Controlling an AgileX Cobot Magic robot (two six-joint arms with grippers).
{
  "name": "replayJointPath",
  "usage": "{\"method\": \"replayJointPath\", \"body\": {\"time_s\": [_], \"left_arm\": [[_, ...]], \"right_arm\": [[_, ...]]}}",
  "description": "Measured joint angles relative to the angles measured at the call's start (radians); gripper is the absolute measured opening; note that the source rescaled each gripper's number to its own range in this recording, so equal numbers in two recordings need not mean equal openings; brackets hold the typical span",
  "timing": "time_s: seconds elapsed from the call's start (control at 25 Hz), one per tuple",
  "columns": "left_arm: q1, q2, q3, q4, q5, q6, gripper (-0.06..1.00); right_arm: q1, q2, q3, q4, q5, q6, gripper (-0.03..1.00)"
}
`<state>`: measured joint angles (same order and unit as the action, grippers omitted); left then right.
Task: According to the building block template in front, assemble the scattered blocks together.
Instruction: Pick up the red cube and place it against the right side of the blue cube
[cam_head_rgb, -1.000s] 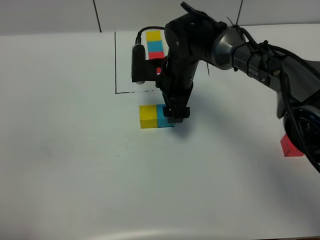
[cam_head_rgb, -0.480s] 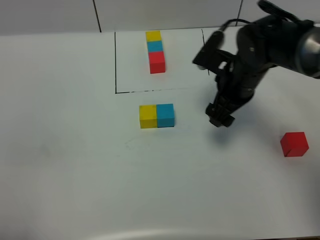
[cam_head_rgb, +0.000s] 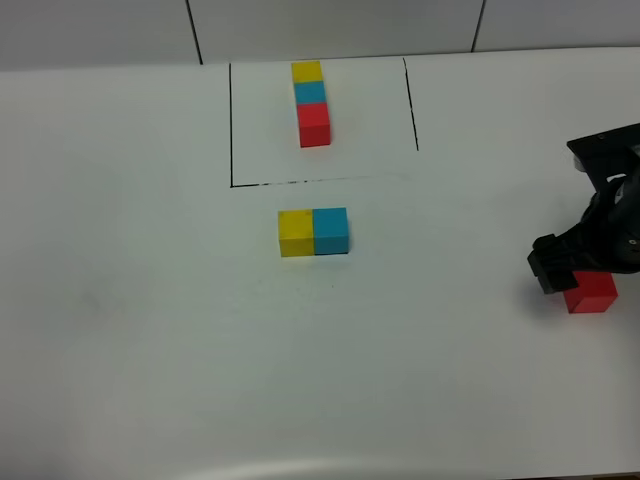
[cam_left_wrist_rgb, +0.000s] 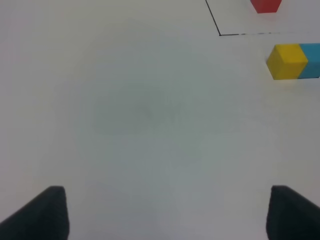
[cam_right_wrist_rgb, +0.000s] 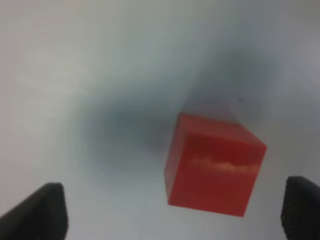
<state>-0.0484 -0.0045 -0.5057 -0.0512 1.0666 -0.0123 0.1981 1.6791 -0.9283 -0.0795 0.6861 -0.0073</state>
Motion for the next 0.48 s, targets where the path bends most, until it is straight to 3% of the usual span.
{"method": "replayJointPath", "body": {"time_s": [0.24, 0.48], "left_arm": [[0.000, 0.000, 0.000, 0.000, 0.000, 0.000, 0.84], [0.000, 0.000, 0.000, 0.000, 0.000, 0.000, 0.84]], "right_arm": [[-0.083, 0.025, 0.004, 0.080, -0.036, -0.015, 0.74], [-0.092, 0.097, 0.005, 0.121, -0.068, -0.052, 0.74]]}}
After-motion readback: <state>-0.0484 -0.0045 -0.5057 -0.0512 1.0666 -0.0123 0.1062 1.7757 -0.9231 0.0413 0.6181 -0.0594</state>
